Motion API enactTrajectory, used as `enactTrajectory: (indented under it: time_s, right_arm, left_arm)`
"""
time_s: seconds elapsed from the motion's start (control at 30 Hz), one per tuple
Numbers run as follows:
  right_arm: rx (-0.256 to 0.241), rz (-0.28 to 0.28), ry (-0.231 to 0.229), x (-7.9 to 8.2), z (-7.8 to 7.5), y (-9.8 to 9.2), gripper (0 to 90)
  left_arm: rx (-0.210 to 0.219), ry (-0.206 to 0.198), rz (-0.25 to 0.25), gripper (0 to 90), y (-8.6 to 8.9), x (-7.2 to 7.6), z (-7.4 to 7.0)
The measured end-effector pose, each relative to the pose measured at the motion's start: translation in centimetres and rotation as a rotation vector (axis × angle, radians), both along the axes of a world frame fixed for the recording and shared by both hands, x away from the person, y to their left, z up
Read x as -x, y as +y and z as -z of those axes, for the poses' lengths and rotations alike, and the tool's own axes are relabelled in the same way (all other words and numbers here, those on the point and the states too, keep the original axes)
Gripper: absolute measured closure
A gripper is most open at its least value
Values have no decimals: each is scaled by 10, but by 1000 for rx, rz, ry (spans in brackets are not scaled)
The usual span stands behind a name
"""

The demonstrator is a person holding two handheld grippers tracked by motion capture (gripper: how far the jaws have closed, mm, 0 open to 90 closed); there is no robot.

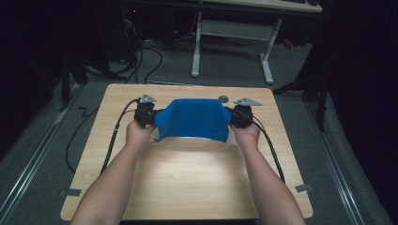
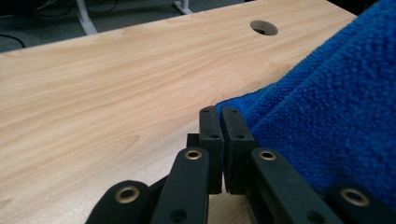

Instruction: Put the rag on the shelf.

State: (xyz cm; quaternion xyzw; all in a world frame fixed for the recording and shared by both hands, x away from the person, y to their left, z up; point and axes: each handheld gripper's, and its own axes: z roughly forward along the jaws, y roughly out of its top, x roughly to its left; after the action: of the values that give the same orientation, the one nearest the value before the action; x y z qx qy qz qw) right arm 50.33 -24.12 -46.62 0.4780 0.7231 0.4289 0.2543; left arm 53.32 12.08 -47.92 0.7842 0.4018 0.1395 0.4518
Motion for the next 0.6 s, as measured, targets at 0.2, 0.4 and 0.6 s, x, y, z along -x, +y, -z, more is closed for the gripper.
enactTrajectory:
  time_s: [0.2,0.4,0.6]
  right_arm:
    - [-3,-13,10,2,8,5,885]
    - [-16,0,34,3,19,1,884]
    - [-11,0,52,1,24,2,884]
  left_arm:
    - [1,15,4,886,-2,3,10]
    - [2,26,2,886,0,7,16]
    - [5,31,1,885,1,10,20]
